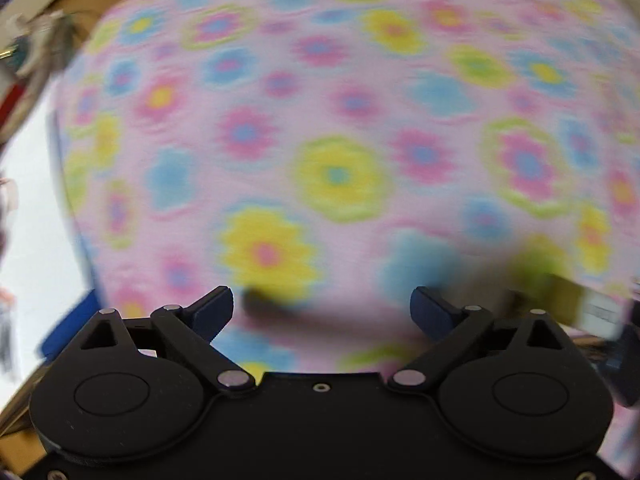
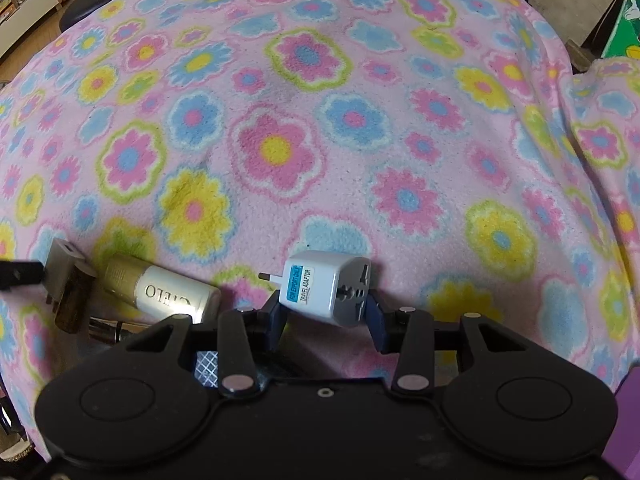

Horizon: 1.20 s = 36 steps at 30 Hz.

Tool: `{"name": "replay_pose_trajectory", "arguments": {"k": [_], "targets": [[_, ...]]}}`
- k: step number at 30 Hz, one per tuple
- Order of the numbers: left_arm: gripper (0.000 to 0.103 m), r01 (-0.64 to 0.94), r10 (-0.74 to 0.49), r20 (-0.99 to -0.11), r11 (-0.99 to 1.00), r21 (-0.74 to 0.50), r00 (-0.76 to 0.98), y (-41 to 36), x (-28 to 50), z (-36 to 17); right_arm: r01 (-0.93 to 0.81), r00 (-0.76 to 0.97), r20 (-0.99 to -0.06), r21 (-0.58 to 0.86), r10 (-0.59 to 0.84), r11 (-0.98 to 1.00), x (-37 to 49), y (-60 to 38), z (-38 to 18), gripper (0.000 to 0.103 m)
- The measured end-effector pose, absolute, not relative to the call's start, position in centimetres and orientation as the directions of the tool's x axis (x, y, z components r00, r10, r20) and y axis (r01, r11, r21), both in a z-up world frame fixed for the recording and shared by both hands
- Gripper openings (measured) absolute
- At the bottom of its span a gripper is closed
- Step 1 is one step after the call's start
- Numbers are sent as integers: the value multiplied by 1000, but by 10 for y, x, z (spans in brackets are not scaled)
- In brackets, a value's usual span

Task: Organize rigid objects
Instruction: 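Grasp the white charger cube with the left gripper while the right holds the adapter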

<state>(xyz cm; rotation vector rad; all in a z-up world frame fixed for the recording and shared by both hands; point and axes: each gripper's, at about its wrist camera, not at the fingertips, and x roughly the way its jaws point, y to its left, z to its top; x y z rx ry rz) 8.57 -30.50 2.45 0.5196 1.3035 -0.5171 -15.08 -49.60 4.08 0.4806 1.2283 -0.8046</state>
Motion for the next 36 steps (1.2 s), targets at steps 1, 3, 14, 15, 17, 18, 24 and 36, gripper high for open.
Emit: {"name": "replay_pose_trajectory", "arguments": {"k": [1, 3, 14, 15, 17, 18, 24, 36], "targets": [[85, 602, -49, -977, 793, 90, 209, -300, 90, 27, 761, 123, -953, -88, -277, 643, -151, -496, 41, 42], [86, 582, -114, -976, 813, 15, 185, -290, 92, 35, 758, 130, -954, -81, -272, 647, -151, -496, 41, 42], [92, 678, -200, -973, 732, -70, 115, -344, 47, 23, 753, 127, -952, -90, -278, 652, -148, -494, 40, 42], [95, 674, -186, -975, 737, -57, 120, -342, 49, 19, 752, 128, -952, -90, -279, 653, -148, -494, 40, 42], [96, 659, -192, -977, 747, -83, 95, -333, 58, 14, 750, 132, -952, -88, -278, 656, -148, -493, 40, 42], [96, 646, -191, -978, 757, -91, 85, -327, 63, 14, 748, 134, -951, -88, -278, 658, -149, -493, 40, 42], [96, 595, -124, -982, 804, -17, 141, -298, 95, 22, 744, 143, -950, -82, -277, 663, -151, -492, 40, 42], [92, 712, -178, -970, 702, -7, 166, -282, 99, 30, 747, 148, -950, -76, -276, 661, -152, -493, 40, 42]]}}
